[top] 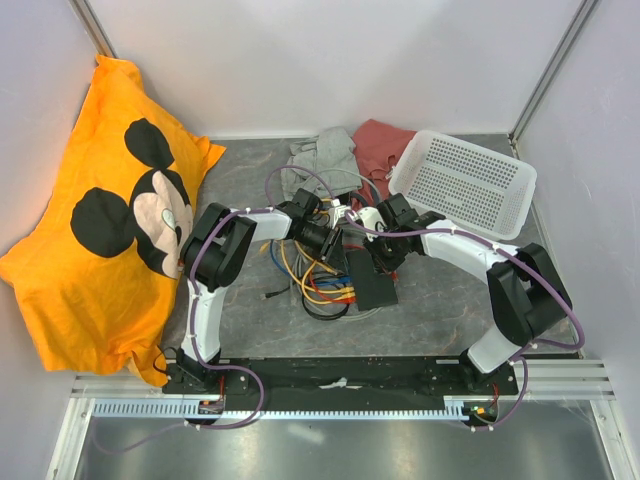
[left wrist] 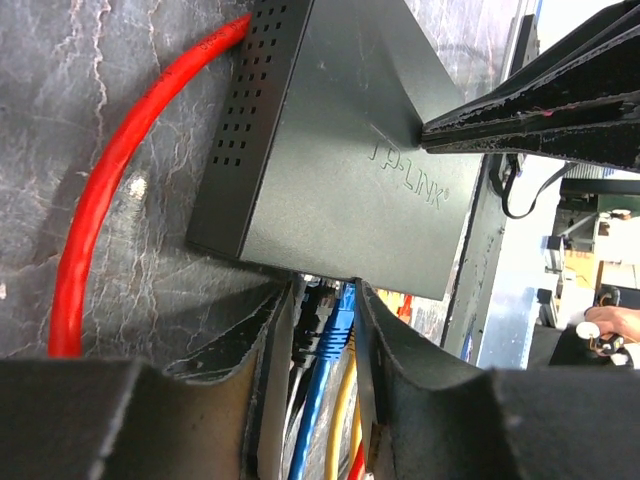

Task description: Pull the plug from the switch port

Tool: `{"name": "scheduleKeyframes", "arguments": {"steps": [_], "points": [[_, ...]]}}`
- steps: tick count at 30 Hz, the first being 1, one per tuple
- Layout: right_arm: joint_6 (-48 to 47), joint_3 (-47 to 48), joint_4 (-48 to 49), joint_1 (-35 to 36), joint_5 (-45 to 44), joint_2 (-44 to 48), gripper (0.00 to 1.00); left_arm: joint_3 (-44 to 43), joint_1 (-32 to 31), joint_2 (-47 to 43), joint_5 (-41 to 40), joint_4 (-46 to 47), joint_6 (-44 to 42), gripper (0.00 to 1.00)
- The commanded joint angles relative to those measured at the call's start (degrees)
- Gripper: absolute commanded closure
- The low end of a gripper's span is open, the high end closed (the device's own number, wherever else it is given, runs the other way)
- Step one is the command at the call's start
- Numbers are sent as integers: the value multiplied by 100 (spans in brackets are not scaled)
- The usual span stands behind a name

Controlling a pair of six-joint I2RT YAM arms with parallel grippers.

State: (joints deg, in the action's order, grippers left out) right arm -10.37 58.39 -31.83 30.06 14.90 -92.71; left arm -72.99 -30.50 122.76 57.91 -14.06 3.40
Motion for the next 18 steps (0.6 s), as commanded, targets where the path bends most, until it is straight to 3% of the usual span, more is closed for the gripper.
{"name": "scheduleKeyframes", "arguments": {"steps": [1,9,15,18], "points": [[-88,-240,-121,-27,-444,-46,100,233,-44,520,-913,-255,-489,69],[-88,-232,-121,-18,-444,-63,100,311,-44,521,-799,-115,-560,72],[-79,-232,-95,-27,-435,-98,100,347,-35,521,-834,-44,-577,88],[-62,-232,-86,-27,-435,-98,100,338,-35,530,-869,-44,-533,90]]}}
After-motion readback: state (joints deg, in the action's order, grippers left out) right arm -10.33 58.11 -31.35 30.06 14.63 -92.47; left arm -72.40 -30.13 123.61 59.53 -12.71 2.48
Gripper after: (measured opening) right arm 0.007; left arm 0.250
